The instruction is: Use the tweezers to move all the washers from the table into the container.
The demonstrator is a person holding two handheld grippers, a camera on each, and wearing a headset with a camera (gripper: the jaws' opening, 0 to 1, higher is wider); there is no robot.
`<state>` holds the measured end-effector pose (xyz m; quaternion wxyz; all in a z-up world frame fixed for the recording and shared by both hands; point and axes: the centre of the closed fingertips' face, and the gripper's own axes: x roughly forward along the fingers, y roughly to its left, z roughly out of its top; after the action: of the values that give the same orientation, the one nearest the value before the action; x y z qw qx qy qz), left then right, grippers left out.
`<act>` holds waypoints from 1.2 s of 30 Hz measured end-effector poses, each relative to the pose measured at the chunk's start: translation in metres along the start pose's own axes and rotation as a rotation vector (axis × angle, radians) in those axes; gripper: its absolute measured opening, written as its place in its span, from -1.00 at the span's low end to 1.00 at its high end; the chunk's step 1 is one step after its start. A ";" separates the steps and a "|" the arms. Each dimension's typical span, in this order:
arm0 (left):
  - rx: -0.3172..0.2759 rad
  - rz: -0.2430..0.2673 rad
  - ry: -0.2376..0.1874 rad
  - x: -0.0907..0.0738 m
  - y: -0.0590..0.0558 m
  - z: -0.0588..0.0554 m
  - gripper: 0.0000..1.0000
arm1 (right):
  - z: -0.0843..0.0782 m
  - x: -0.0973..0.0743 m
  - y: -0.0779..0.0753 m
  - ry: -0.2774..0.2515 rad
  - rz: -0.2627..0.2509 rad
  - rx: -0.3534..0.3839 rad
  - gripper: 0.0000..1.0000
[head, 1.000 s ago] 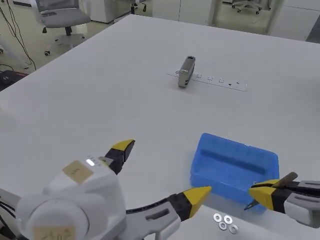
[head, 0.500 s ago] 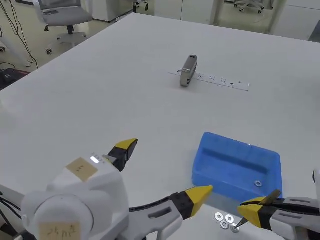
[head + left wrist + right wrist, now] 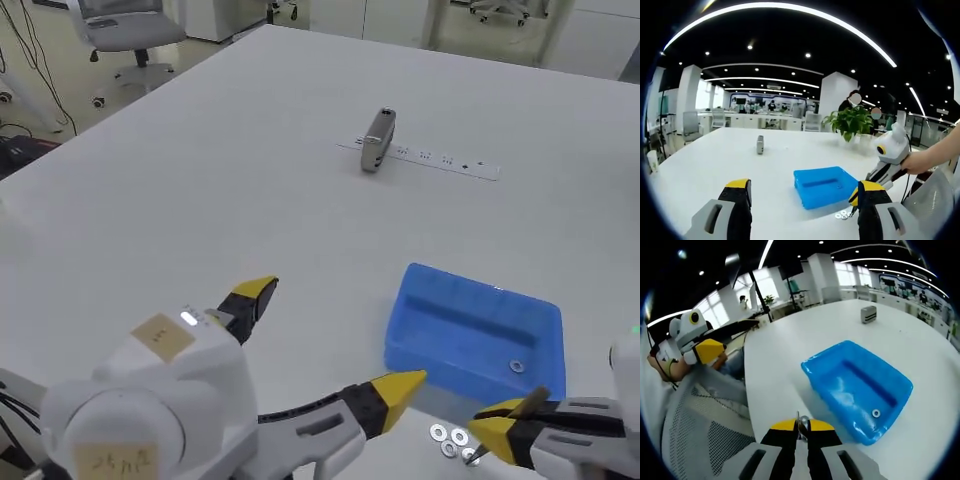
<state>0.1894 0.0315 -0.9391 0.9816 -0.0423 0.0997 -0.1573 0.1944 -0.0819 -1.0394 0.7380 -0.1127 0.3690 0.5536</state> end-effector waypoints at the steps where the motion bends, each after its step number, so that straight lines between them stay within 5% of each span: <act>1: 0.000 0.000 0.000 0.000 0.000 0.000 0.78 | 0.000 0.001 0.002 0.008 -0.003 -0.026 -0.93; 13: -0.006 -0.001 -0.012 -0.001 -0.001 0.002 0.76 | -0.007 0.002 0.017 0.054 -0.066 -0.244 -0.94; 31: -0.007 -0.016 -0.046 -0.003 -0.003 0.009 0.76 | -0.004 0.002 0.006 -0.058 -0.140 -0.118 -0.94; 36: 0.017 -0.027 -0.011 -0.001 -0.007 0.003 0.75 | -0.004 -0.001 0.003 -0.069 -0.143 -0.047 -0.95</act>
<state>0.1872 0.0256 -0.9353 0.9802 -0.0362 0.0923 -0.1711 0.1901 -0.0845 -1.0409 0.7851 -0.1371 0.3214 0.5113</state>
